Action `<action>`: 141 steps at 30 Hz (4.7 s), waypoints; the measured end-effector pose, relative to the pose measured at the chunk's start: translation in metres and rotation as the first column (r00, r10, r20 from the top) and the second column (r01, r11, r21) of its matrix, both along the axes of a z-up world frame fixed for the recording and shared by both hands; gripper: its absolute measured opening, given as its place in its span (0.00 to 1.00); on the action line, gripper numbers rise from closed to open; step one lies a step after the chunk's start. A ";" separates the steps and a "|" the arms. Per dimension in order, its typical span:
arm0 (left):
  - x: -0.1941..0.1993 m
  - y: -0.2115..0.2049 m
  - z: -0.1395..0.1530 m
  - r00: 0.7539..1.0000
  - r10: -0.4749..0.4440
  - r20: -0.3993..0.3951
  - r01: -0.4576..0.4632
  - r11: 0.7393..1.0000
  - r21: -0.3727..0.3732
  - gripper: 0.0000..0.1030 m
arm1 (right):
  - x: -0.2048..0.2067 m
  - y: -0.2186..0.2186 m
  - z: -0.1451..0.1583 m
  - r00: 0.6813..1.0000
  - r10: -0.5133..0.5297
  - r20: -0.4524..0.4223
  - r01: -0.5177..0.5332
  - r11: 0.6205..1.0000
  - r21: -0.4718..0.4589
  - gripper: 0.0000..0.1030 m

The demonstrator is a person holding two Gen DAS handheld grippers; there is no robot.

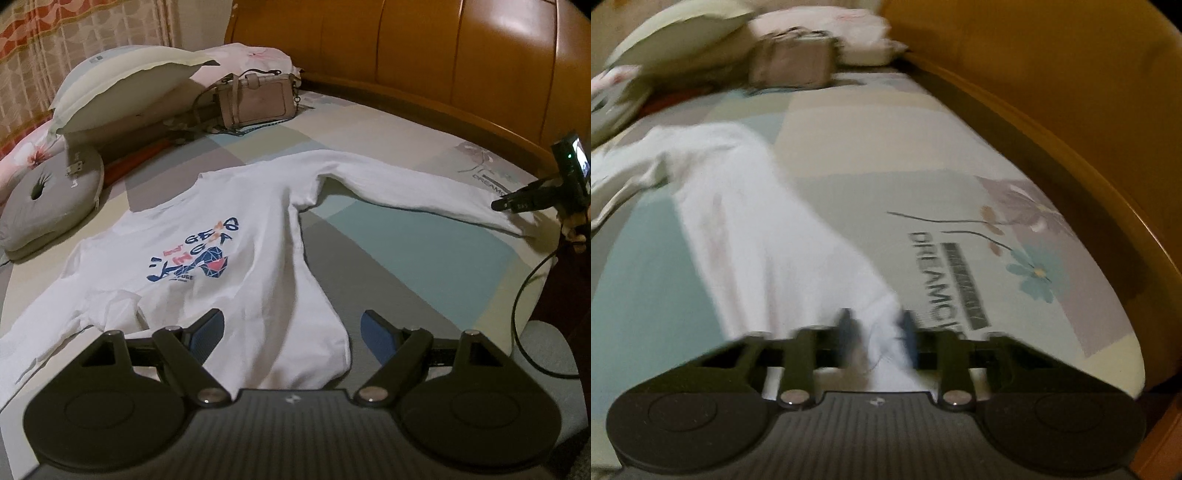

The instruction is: Fold clothes

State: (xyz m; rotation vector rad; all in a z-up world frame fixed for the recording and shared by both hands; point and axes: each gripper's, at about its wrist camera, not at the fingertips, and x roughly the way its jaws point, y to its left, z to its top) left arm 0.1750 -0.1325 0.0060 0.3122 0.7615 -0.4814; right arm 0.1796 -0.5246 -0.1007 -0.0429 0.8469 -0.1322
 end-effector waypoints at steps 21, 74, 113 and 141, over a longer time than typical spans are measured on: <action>0.012 0.011 -0.009 0.998 0.051 -0.025 -0.051 0.999 0.011 0.79 | 0.120 -0.080 0.053 0.963 -0.248 0.103 0.263 0.949 -0.176 0.19; 0.035 0.060 -0.026 0.995 0.100 -0.018 -0.101 0.993 -0.064 0.79 | 0.271 0.089 0.008 0.959 0.277 -0.057 -0.277 0.961 0.014 0.45; 0.047 0.118 -0.031 0.974 0.225 0.005 -0.224 0.968 -0.110 0.80 | 0.322 0.206 -0.007 0.985 0.170 0.021 -0.171 0.968 0.184 0.31; 0.257 0.148 -0.030 0.945 0.232 -0.231 -0.292 0.915 -0.278 0.81 | 0.168 0.256 0.021 0.948 0.305 0.093 -0.318 0.928 0.195 1.00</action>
